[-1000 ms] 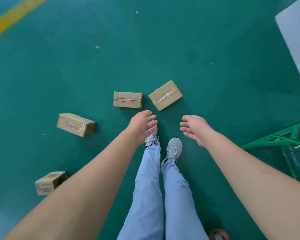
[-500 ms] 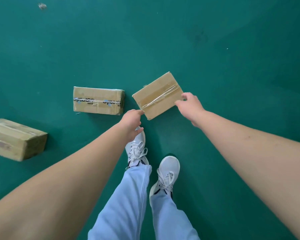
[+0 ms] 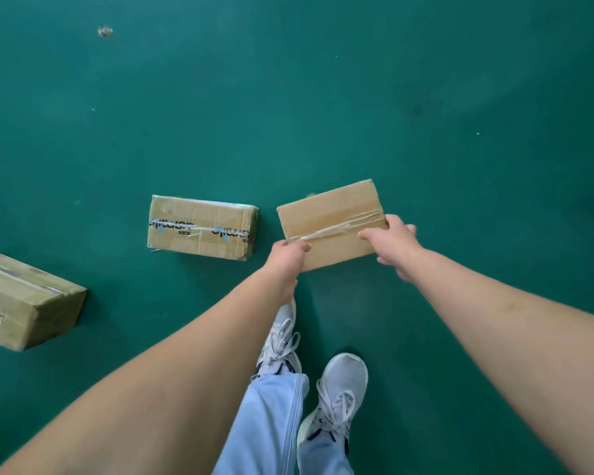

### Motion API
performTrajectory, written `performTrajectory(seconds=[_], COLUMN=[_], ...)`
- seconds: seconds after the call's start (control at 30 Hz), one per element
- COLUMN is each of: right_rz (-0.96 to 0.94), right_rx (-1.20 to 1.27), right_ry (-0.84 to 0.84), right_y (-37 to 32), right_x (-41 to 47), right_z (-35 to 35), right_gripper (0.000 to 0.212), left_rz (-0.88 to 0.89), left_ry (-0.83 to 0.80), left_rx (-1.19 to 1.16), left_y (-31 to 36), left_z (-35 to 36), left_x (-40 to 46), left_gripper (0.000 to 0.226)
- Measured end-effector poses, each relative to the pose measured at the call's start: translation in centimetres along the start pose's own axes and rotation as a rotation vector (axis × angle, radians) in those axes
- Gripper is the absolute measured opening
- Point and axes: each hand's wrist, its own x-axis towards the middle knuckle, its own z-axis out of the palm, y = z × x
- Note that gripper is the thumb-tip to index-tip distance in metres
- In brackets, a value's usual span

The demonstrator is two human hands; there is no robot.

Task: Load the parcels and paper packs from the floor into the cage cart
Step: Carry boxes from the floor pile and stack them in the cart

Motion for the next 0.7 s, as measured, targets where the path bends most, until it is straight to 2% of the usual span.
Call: performTrajectory(seconds=[0.23, 0.43, 0.5, 0.6, 0.67, 0.7], right_rz=[-0.037, -0.147, -0.184, -0.28, -0.34, -0.36], right_rx=[0.122, 0.205, 0.218, 0.211, 0.219, 0.23], right_ry=[-0.003, 0.006, -0.005, -0.026, -0.048, -0.071], right_y=[-3.0, -7.6, -9.1, -11.1, -11.8, -12.0], right_x=[-11.4, -27.1, -33.0, -42.6, -48.3, -51.4], right_z=[-3.5, -8.1, -9.7, -11.6, -12.4, -12.7], right_gripper=[0.065, 0.065, 0.059, 0.049, 0.048, 0.048], left_rz=[0.107, 0.197, 0.226, 0.291, 0.334, 0.365], left_ry=[0.031, 0.074, 0.085, 0.097, 0.122, 0.139], left_rx=[-0.057, -0.155, -0.193, -0.251, -0.299, -0.327], left_y=[1.1, 1.6, 1.4, 0.8, -0.3, -1.2], left_z=[-2.6, -6.3, -8.0, -11.2, -13.1, -14.2], left_x=[-10.1, -26.6, -32.6, -42.4, -47.8, -50.8], left_gripper=[0.046, 0.04, 0.04, 0.01, 0.006, 0.014])
